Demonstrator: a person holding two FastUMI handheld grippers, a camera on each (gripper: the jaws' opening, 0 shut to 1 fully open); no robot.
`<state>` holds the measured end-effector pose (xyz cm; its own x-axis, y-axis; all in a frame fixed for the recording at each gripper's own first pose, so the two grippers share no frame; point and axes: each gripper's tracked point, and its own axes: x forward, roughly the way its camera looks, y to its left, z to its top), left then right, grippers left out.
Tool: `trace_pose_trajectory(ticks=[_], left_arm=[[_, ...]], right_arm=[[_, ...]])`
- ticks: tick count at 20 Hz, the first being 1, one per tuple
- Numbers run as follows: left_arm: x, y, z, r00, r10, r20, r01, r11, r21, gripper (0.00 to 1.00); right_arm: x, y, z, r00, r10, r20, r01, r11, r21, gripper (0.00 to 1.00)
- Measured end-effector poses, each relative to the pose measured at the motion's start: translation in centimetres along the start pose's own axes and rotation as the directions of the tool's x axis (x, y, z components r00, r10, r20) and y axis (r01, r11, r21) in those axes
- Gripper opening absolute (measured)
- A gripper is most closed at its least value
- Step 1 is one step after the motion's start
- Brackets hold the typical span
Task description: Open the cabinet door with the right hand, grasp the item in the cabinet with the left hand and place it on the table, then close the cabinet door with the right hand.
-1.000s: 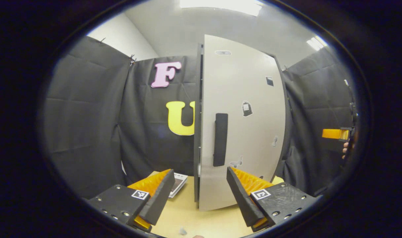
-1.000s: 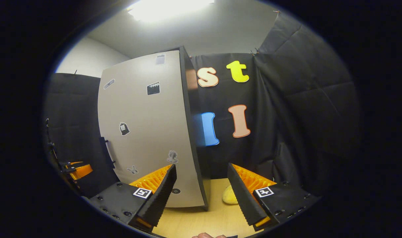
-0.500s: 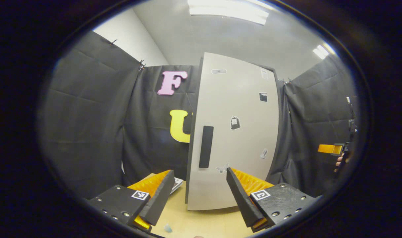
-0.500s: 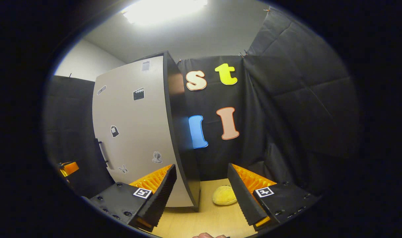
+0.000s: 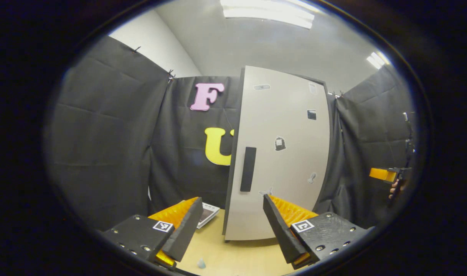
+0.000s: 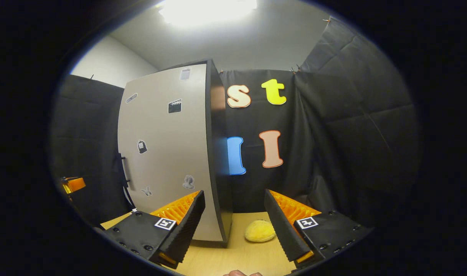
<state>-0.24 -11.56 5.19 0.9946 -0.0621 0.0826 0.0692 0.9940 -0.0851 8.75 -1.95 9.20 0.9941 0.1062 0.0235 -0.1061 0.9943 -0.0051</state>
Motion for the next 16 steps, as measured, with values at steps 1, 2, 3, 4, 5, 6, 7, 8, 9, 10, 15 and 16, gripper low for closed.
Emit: trace_pose_trajectory(ticks=[1, 2, 3, 4, 5, 6, 7, 8, 9, 10, 15, 16], left_arm=[[0.2, 0.2, -0.3, 1.000, -0.006, -0.002, 0.006, 1.000, -0.008, 0.94], [0.5, 0.5, -0.4, 1.000, -0.013, -0.003, 0.013, 1.000, -0.011, 0.94], [0.6, 1.0, -0.3, 1.000, -0.015, -0.005, 0.015, 1.000, -0.012, 0.94], [0.7, 1.6, -0.2, 1.000, -0.017, -0.005, 0.017, 1.000, -0.015, 0.94], [0.8, 2.0, -0.2, 1.000, -0.025, -0.003, 0.025, 0.999, -0.024, 0.94], [0.9, 2.4, -0.2, 0.999, -0.032, -0.001, 0.032, 0.999, -0.031, 0.95], [0.8, 2.9, -0.2, 0.999, -0.039, -0.001, 0.039, 0.998, -0.040, 0.95], [0.7, 3.1, -0.3, 0.998, -0.059, 0.001, 0.059, 0.997, -0.059, 0.94], [0.9, 3.1, -0.7, 0.997, -0.078, 0.002, 0.077, 0.993, -0.084, 0.96], [0.9, 3.3, -0.8, 0.996, -0.086, 0.002, 0.086, 0.991, -0.104, 0.95], [1.6, 5.5, -2.5, 0.996, -0.081, -0.022, 0.079, 0.994, -0.082, 0.96], [1.8, 5.7, -2.8, 0.996, -0.083, -0.025, 0.081, 0.993, -0.084, 0.94]], right_arm=[[0.1, 0.3, 0.2, 1.000, 0.001, 0.000, -0.001, 1.000, 0.009, 0.98], [0.1, 0.6, 0.4, 1.000, -0.001, 0.003, 0.001, 1.000, 0.022, 0.98], [-0.1, 1.0, 0.5, 1.000, -0.006, 0.009, 0.006, 0.999, 0.034, 0.98], [-0.1, 1.4, 0.5, 1.000, -0.011, 0.017, 0.010, 0.999, 0.035, 0.98], [-0.1, 1.8, 0.4, 1.000, -0.012, 0.016, 0.012, 0.999, 0.036, 0.98], [0.1, 2.3, 0.1, 1.000, -0.008, 0.007, 0.007, 0.999, 0.041, 0.98], [0.1, 2.6, -0.2, 1.000, -0.010, -0.004, 0.010, 0.999, 0.040, 0.98], [0.1, 2.6, -0.4, 1.000, -0.023, -0.012, 0.024, 0.999, 0.033, 0.98], [0.2, 2.6, -0.3, 0.999, -0.033, -0.012, 0.033, 0.999, 0.029, 0.98], [0.3, 2.8, -0.3, 0.999, -0.037, -0.013, 0.037, 0.999, 0.030, 0.98], [0.8, 3.4, -0.3, 0.998, -0.060, -0.020, 0.060, 0.998, 0.020, 0.98], [0.8, 3.1, -0.5, 0.997, -0.075, -0.026, 0.075, 0.997, 0.012, 0.98]])
